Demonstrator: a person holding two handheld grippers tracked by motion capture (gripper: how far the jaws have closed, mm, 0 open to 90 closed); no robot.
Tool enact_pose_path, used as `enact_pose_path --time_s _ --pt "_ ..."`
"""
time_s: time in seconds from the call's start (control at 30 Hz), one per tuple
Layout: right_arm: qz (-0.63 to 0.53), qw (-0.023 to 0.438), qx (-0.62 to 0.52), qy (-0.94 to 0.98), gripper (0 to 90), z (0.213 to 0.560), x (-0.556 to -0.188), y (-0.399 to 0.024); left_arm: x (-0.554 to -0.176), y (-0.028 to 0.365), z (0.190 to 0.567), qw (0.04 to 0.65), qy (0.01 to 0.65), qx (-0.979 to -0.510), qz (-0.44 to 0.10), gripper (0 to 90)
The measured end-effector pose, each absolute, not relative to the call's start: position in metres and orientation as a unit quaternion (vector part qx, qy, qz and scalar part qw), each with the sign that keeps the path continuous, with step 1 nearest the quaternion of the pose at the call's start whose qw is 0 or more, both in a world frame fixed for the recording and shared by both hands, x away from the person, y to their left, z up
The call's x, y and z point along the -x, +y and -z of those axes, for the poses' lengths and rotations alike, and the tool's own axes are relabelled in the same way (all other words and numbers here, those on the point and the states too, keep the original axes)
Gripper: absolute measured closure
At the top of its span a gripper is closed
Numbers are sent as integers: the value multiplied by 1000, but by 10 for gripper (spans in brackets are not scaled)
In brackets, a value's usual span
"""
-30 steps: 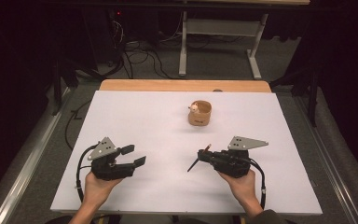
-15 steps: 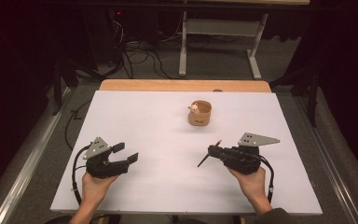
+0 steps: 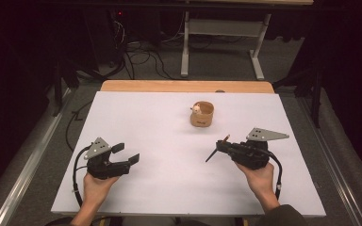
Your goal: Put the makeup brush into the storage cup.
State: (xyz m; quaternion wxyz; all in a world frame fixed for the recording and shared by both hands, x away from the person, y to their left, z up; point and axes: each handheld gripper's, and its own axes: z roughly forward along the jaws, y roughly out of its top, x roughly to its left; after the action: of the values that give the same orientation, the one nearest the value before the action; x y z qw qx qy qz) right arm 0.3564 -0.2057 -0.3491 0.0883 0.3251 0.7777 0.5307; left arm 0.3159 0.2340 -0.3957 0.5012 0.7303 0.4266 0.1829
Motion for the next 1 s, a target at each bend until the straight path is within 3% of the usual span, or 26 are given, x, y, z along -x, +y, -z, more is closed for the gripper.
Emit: enact_pose_path --time_s 1.0 --pt "-510 133 -353 773 856 316 -395 -208 -322 230 398 502 423 -734 -172 240"
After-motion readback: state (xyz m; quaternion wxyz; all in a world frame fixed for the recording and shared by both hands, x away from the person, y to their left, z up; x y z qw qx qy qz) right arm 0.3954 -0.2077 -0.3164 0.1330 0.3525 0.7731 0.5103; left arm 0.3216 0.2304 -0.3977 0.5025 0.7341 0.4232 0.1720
